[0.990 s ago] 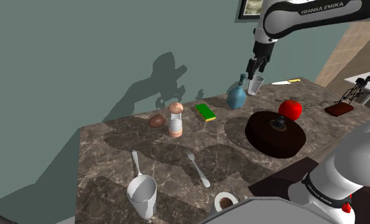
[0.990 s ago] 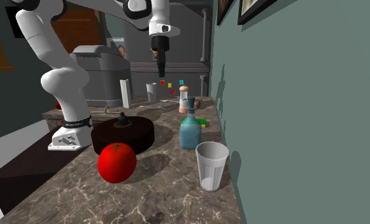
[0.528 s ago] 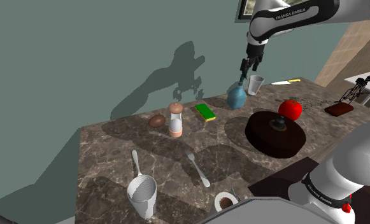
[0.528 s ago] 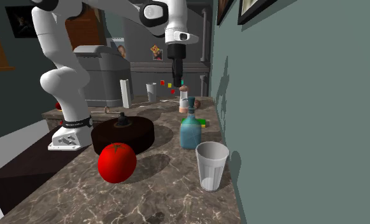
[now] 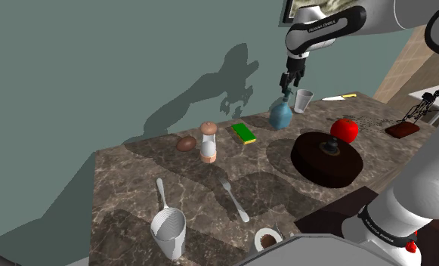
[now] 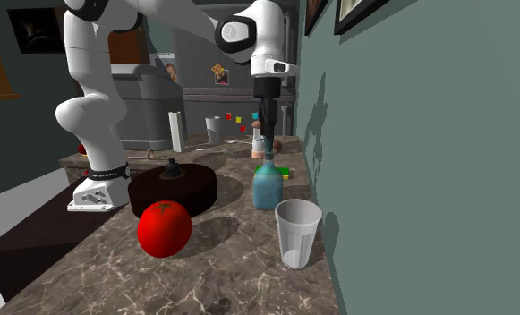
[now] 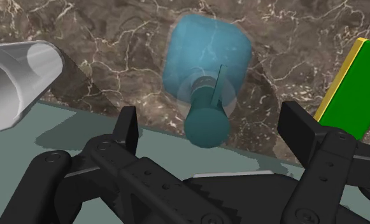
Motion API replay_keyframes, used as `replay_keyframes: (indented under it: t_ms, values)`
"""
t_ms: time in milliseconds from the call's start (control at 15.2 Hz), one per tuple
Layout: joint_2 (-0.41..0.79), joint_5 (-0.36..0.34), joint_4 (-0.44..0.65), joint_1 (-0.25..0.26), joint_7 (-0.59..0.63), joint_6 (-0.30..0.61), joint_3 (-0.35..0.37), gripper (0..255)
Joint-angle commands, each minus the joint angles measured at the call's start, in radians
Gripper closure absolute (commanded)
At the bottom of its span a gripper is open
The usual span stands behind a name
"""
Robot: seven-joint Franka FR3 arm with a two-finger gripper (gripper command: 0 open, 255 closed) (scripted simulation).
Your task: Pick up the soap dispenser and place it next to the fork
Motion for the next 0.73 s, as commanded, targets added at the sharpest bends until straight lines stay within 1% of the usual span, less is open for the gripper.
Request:
replay_keyframes:
  t_ms: [0,198,660]
  values:
    - [0.009,0.001,-0.017,-0.003,-0.002,0.027,-0.002,0]
    - [0.021,0.002,-0.037,-0.005,-0.003,0.059,-0.003,0]
    - [0.021,0.002,-0.036,-0.005,-0.003,0.059,-0.003,0]
